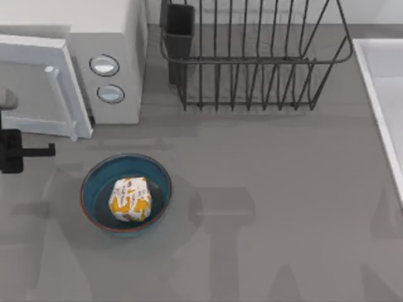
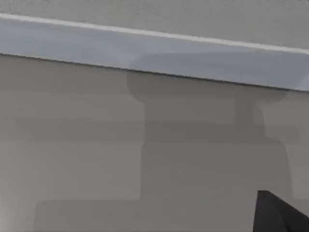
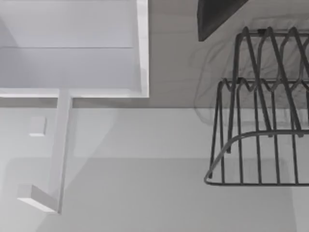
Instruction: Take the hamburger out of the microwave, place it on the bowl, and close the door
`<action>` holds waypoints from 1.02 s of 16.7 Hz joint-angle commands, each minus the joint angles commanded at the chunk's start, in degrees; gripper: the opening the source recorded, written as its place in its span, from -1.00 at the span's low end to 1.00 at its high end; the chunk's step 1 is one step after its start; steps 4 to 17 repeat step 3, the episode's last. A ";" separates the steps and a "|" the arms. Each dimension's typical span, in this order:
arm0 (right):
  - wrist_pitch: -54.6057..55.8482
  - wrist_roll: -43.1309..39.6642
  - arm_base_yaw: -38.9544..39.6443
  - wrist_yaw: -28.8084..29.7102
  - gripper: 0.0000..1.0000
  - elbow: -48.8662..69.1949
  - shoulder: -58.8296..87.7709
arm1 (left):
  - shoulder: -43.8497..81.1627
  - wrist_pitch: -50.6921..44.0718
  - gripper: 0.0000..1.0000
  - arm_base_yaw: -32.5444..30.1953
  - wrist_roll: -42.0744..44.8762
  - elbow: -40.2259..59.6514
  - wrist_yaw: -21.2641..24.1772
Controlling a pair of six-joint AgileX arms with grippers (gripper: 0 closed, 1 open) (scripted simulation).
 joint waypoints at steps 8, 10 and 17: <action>0.00 0.00 0.00 0.00 1.00 0.00 0.00 | 1.60 0.89 -1.00 -0.18 -0.10 1.23 -0.11; 0.00 0.00 0.00 0.00 1.00 0.00 0.00 | 1.60 0.89 -1.00 -0.18 -0.10 1.23 -0.11; 0.00 0.00 0.00 0.00 1.00 0.00 0.00 | 1.60 0.89 -1.00 -0.18 -0.10 1.23 -0.11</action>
